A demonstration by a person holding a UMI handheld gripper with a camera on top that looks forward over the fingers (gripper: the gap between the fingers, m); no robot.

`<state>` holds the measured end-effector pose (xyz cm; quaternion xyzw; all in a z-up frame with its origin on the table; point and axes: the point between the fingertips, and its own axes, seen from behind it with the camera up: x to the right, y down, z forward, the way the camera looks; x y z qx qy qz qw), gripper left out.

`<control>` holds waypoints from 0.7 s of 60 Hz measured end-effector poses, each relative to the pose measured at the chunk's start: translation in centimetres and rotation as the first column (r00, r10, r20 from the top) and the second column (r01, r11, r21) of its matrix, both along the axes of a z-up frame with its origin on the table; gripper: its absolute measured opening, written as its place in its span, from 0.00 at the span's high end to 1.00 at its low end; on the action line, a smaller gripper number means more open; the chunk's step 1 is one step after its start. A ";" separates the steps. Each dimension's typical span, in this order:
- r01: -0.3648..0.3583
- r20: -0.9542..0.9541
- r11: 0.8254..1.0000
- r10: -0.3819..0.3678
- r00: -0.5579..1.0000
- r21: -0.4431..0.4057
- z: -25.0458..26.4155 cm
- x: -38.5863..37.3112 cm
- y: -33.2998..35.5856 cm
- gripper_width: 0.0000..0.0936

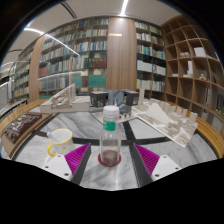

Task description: Pour water

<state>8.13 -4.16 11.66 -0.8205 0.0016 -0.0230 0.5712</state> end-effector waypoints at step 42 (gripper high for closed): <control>0.050 0.030 0.996 -0.048 0.998 -0.069 5.4 -1.6 -29.6 0.09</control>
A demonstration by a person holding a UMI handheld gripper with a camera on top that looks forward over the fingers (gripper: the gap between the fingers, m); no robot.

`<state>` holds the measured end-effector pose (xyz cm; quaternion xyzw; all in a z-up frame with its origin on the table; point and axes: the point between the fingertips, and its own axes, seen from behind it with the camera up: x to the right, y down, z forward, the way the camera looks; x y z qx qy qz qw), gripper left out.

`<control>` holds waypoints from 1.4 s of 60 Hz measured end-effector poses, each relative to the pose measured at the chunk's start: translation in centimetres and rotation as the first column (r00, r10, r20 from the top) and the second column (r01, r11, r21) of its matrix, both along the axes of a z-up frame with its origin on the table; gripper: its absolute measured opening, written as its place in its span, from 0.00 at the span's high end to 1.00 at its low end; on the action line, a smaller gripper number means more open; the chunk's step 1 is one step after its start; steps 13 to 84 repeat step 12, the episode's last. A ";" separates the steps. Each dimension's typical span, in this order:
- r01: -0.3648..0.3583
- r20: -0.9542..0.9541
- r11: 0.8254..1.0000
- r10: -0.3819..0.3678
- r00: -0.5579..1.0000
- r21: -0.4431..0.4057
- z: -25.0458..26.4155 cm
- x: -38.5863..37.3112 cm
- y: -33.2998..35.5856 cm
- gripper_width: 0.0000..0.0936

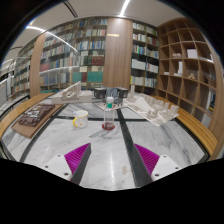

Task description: Pour water

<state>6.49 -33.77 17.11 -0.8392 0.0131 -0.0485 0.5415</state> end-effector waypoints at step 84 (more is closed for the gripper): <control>-0.012 -0.038 1.000 0.013 0.999 0.006 0.6 -0.6 -0.9 0.08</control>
